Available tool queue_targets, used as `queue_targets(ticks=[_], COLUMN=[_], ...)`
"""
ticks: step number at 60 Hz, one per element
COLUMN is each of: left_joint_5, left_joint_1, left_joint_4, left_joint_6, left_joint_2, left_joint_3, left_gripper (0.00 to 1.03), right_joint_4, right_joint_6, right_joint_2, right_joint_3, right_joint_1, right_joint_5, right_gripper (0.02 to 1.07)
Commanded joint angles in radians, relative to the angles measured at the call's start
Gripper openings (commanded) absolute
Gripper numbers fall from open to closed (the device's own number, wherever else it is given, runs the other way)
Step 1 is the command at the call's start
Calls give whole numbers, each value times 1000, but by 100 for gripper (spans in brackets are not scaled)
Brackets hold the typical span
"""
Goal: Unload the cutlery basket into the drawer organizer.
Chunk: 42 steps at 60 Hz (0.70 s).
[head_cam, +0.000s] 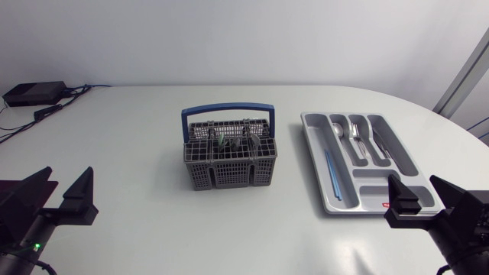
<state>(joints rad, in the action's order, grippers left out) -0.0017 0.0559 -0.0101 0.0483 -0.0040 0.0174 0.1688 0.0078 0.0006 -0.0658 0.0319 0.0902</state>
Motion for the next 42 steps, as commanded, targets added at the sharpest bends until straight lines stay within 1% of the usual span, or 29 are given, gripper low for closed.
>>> queue_targets(ticks=[1,26,32,39,42], left_joint_5=[-1,-1,-1,0,0], left_joint_1=[-7,-24,-24,-24,-22], left_joint_4=[-1,1,10,12,12], left_joint_6=[-16,-13,-4,1,4], left_joint_2=[-7,-8,-10,-10,-8], left_joint_3=[-16,-16,-14,39,81], left_gripper=[98,98,98,98,97], right_joint_4=[9,8,-17,-37,-37], right_joint_6=[23,23,18,18,20], right_joint_2=[-7,-8,-8,1,44], right_joint_3=[14,14,14,-49,-100], right_joint_1=[10,16,16,16,30], right_joint_5=[0,0,0,0,-1], right_gripper=[103,103,103,103,103])
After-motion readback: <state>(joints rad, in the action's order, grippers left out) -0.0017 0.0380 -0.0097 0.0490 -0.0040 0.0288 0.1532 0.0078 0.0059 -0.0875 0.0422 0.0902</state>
